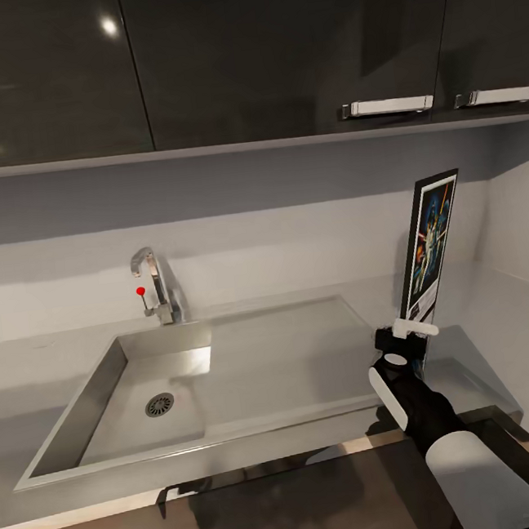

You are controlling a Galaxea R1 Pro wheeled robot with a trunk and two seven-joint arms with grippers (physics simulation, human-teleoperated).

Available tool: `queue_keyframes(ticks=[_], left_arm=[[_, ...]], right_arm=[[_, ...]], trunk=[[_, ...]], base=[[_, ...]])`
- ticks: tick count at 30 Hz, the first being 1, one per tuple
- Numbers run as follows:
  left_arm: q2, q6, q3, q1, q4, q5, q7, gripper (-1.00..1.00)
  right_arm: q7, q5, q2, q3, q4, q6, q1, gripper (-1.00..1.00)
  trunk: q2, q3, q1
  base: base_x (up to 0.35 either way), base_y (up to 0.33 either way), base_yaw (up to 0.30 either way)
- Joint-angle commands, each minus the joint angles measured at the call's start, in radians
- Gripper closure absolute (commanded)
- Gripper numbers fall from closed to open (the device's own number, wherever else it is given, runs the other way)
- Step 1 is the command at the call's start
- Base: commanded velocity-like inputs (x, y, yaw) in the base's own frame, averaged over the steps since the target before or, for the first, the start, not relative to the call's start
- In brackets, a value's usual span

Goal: Pick up the poster from the kitchen countertop and hang it on one of the wall nails in the kitchen.

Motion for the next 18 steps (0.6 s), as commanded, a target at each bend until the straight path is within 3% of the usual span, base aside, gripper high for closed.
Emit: queue_keyframes(ticks=[1,7,18], left_arm=[[0.0,0.0,0.001,0.0,-0.002,0.0,0.0,-1.0],[0.0,0.0,0.001,0.0,-0.002,0.0,0.0,-1.0],[0.0,0.0,0.001,0.0,-0.002,0.0,0.0,-1.0]], right_arm=[[-0.007,-0.003,-0.001,0.003,-0.001,0.007,-0.001,1.0],[-0.007,-0.002,-0.001,0.003,0.0,-0.045,-0.001,1.0],[-0.008,-0.001,-0.001,0.003,0.0,-0.057,-0.001,1.0]], trunk=[[-0.001,-0.001,0.0],[-0.001,-0.001,0.0],[-0.001,-0.001,0.0]], base=[[0.0,0.0,0.0],[0.0,0.0,0.0],[0.0,0.0,0.0]])
